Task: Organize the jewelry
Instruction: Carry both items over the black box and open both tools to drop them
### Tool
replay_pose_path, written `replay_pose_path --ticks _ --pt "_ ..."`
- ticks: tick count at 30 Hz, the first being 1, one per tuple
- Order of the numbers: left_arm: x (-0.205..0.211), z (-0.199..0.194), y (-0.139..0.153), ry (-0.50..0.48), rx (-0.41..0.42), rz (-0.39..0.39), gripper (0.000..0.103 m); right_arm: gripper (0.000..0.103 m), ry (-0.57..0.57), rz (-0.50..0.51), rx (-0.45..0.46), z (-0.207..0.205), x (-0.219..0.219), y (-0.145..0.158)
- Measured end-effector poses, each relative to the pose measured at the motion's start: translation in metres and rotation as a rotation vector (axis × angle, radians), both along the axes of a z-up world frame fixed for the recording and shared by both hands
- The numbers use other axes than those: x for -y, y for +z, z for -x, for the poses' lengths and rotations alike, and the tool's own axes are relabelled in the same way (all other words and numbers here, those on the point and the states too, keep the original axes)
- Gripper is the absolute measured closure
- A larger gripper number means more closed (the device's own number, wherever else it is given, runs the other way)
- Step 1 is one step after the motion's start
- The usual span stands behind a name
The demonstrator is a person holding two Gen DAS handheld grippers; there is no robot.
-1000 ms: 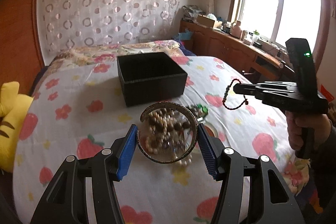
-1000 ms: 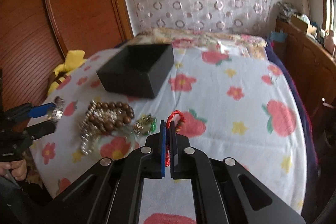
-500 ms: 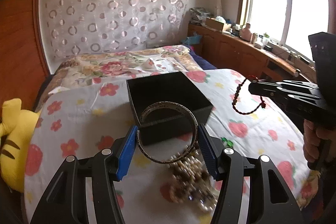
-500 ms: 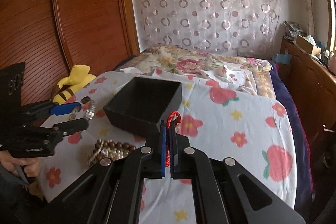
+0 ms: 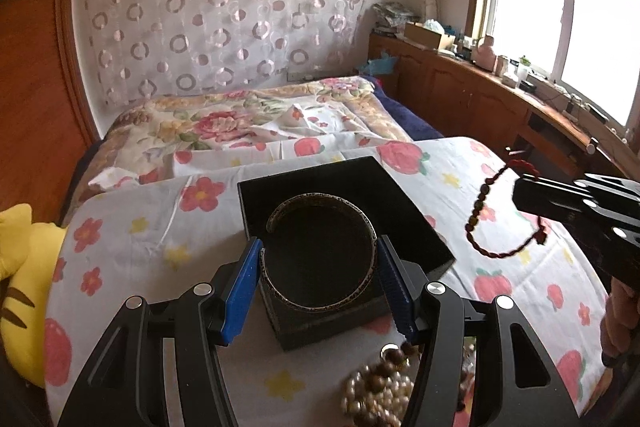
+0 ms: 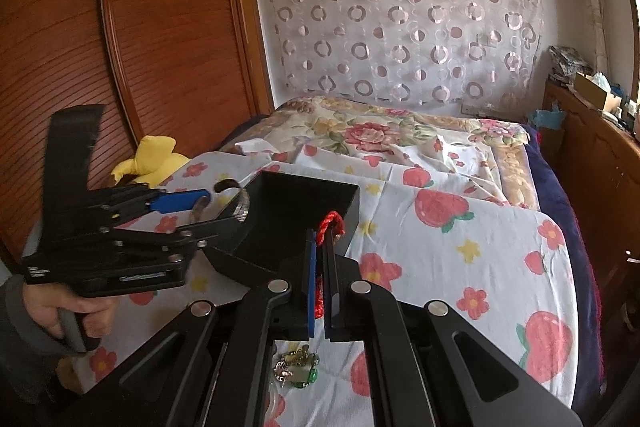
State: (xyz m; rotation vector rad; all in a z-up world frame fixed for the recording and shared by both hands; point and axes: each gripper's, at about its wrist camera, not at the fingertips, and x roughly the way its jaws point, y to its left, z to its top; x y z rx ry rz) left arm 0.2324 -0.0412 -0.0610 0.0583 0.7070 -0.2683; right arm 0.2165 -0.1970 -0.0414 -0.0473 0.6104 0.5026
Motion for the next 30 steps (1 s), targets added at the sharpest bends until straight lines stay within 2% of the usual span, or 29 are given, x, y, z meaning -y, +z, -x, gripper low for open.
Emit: replay_pose_path --ticks 5,11,13,17,20,27,28,29,30 --pt "0.004 -0.013 -0.009 0.008 -0.031 -0.002 0.048 0.1 0.007 -0.005 -0.006 -0.005 -0.002 -0.001" --pt "0.0 -0.014 -0.011 0.019 -0.021 -0.002 0.045 0.1 0.023 -0.011 -0.026 -0.015 -0.008 -0.005" --pt "-0.003 -0.012 -0.009 0.027 -0.01 0.008 0.037 0.1 0.034 -0.013 -0.031 -0.019 -0.012 -0.005" --pt "-0.013 -0.001 0.002 0.041 0.02 0.028 0.036 0.1 0.057 -0.009 -0.034 -0.027 -0.023 -0.007" --pt "-0.025 0.01 0.006 0.057 0.037 0.044 0.029 0.1 0.073 0.004 -0.036 -0.033 -0.034 -0.009" --pt "-0.044 0.03 0.002 0.073 0.02 0.054 0.027 0.098 0.084 0.08 -0.059 -0.044 -0.059 -0.023" --pt "-0.046 0.034 0.0 0.073 0.018 0.054 0.027 0.096 0.085 0.094 -0.06 -0.044 -0.061 -0.025" --pt "-0.047 0.037 -0.001 0.072 0.016 0.056 0.027 0.085 0.086 0.103 -0.059 -0.044 -0.063 -0.027" --pt "-0.048 0.04 -0.002 0.072 0.015 0.057 0.027 0.062 0.081 0.114 -0.056 -0.043 -0.065 -0.027"
